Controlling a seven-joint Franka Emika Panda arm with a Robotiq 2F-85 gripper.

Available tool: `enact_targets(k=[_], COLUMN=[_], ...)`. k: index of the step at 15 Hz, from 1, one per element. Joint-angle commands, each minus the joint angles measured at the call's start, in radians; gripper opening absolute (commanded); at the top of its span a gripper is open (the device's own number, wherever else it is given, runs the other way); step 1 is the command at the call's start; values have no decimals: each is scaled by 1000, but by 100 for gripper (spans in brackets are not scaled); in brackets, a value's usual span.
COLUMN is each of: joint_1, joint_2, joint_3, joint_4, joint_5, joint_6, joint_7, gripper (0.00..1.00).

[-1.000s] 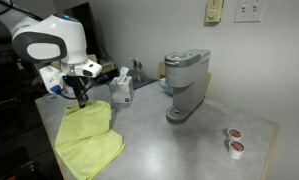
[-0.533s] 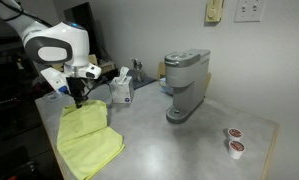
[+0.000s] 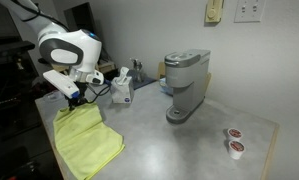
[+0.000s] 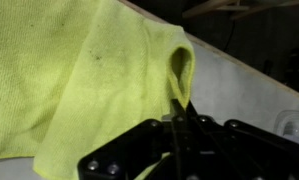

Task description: Unfold the yellow towel from right to left, fold the yellow towel from left to right

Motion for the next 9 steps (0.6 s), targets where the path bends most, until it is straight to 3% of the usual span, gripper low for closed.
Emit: enact_targets(k=[1,4,5,6,9], joint_1=[-42,-46,-46,-45,-44], joint_2=[47,68,74,79,91], joint_3=[12,7,6,5,5], joint_4=[54,78,82,87,94], joint_5=[10,-2,-6,-10,-15], joint_6=[-110,-162,-167,-174,-172], joint_7=[-119,-144,-140,-129,-117], gripper=[1,1,27,29,51])
